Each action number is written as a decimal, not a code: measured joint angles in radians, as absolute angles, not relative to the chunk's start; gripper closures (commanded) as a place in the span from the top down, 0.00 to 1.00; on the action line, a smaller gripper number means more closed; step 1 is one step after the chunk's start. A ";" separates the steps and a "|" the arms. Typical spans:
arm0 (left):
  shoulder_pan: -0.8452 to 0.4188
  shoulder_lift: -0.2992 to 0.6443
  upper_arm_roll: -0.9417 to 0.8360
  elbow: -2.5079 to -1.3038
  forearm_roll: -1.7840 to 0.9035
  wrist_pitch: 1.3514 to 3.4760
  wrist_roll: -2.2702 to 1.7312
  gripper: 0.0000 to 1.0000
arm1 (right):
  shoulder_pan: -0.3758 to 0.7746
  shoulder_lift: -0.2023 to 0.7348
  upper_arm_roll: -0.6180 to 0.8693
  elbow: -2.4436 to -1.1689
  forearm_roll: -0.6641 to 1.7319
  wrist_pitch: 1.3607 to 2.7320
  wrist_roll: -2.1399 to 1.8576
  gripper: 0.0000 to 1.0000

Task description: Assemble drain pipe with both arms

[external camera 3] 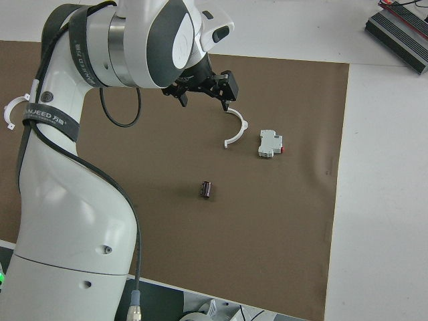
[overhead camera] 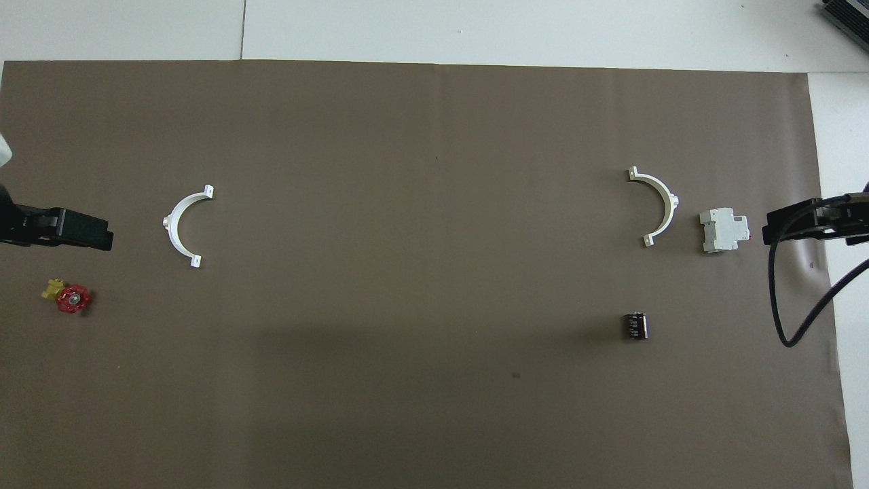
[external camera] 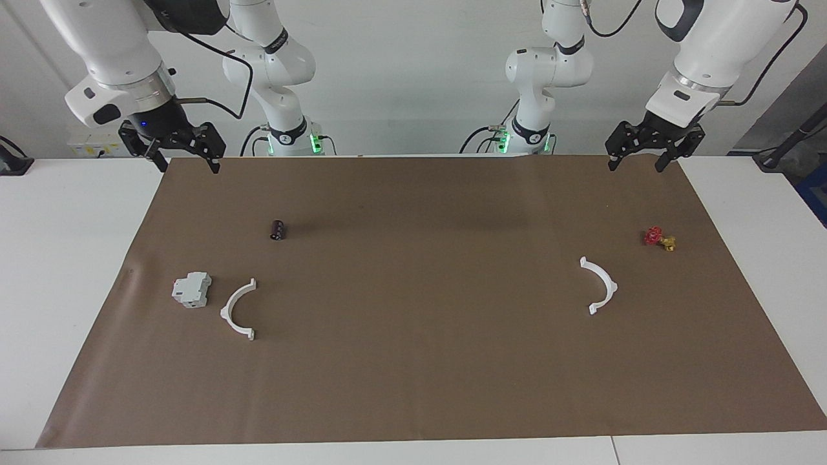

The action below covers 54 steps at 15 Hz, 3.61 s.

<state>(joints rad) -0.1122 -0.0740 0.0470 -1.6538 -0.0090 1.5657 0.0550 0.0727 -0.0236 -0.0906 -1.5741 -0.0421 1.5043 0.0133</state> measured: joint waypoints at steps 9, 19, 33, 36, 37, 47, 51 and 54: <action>-0.112 -0.074 0.021 -1.656 -0.009 1.570 0.058 1.00 | 0.073 -0.024 -0.091 -1.574 -0.042 1.504 0.013 1.00; -0.112 -0.074 0.021 -1.656 -0.009 1.572 0.058 1.00 | 0.072 -0.009 -0.091 -1.701 -0.042 1.765 -0.026 1.00; -0.112 -0.074 0.021 -1.657 -0.009 1.574 0.058 1.00 | -0.024 0.449 -0.096 -1.787 0.158 2.299 -0.613 0.91; -0.112 -0.074 0.022 -1.658 -0.009 1.574 0.058 1.00 | -0.034 0.461 -0.096 -1.804 0.166 2.316 -0.622 0.80; -0.112 -0.074 0.022 -1.658 -0.009 1.574 0.058 1.00 | -0.033 0.462 -0.095 -1.810 0.168 2.323 -0.622 0.73; -0.112 -0.074 0.022 -1.660 -0.009 1.577 0.058 1.00 | 0.005 0.453 -0.086 -1.758 0.171 2.242 -0.517 0.00; -0.112 -0.074 0.023 -1.668 -0.009 1.584 0.058 1.00 | 0.185 0.395 -0.084 -1.642 0.111 2.059 -0.093 0.00; -0.112 -0.074 0.023 -1.670 -0.009 1.586 0.058 1.00 | 0.376 0.382 -0.078 -1.644 -0.013 2.060 0.288 0.00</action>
<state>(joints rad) -0.1117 -0.0740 0.0227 -1.6701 -0.0092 1.5860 0.0581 0.3763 0.3819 -0.0779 -1.6443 -0.0125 2.0601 0.2879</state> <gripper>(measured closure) 0.000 0.784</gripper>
